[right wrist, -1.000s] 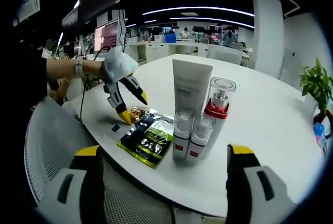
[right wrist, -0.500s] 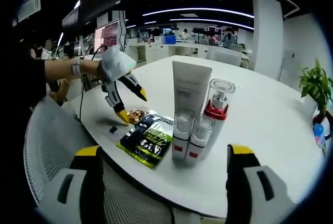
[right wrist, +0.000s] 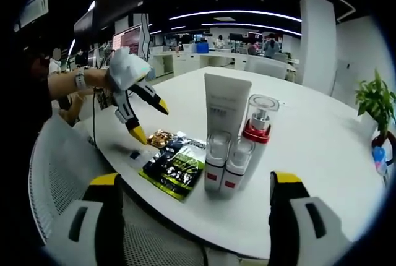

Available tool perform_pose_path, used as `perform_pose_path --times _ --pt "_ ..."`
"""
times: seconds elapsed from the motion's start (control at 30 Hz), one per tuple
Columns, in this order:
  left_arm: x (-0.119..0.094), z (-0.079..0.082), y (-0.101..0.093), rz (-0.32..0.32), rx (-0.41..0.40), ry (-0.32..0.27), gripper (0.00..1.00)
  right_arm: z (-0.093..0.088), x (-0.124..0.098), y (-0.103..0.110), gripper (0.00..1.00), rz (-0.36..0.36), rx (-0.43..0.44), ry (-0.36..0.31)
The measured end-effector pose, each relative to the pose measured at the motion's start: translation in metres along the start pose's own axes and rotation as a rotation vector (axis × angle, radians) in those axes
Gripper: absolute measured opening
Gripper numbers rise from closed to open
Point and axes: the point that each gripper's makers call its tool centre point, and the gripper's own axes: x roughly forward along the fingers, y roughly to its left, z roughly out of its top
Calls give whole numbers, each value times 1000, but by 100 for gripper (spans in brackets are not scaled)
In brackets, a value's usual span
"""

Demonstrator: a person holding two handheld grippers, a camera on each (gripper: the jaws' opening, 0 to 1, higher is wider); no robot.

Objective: Arrange the skincare products in the storage area until every visible bottle or jar stands upright without overlapping.

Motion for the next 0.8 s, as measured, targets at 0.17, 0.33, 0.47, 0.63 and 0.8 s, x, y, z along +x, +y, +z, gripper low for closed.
perform_pose_path --times 0.17,0.33,0.47,0.63,0.8 --pt "-13 13 -12 -5 -76 -89 69 0 0 1 99 5 0 1" --pt "-28 22 -18 11 -97 -152 73 0 0 1 99 4 -4 1" --pt "-38 25 -23 30 -125 -195 83 1 0 0 99 1 -4 -8" --pt "-50 24 -24 78 -161 -235 86 2 -1 -1 99 -1 2 -18" --pt "-64 29 -34 110 -164 -305 90 2 -1 -1 99 -2 2 -18"
